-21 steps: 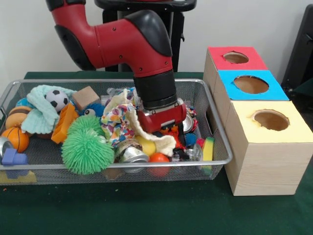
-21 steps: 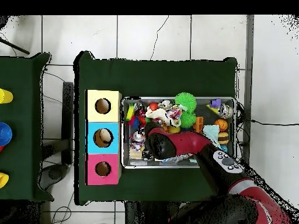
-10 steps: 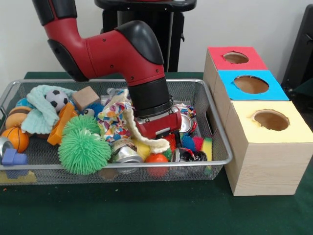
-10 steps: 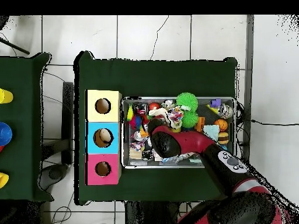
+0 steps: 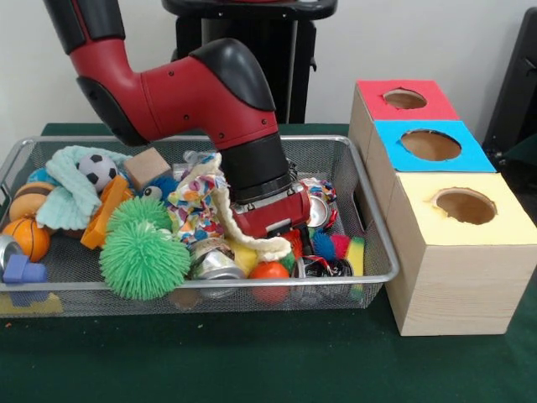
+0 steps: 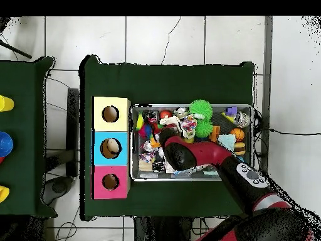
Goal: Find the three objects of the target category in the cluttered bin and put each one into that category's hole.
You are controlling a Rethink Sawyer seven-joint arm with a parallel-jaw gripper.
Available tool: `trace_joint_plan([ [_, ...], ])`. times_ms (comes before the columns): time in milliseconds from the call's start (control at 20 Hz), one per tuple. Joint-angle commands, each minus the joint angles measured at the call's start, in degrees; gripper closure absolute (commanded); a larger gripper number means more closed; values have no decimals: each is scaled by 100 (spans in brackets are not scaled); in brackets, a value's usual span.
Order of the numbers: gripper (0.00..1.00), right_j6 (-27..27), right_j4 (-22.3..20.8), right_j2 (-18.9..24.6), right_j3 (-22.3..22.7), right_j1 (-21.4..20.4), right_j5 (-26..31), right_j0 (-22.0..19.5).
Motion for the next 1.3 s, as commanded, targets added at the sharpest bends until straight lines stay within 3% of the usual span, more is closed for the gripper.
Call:
trace_joint_plan([
  [50, 100, -306, -580, -81, -728, 931, 706, -79],
  [350, 100, -227, -735, -34, -701, 977, 436, -132],
  [750, 100, -424, -684, 292, -534, 901, 814, -400],
  [900, 100, -865, -205, 746, -35, 153, 1791, -823],
  [1050, 100, -1327, 297, 1011, 92, -564, 2921, -1038],
  [1300, 100, -1849, 313, 1230, 41, -1078, 3779, -1265],
])
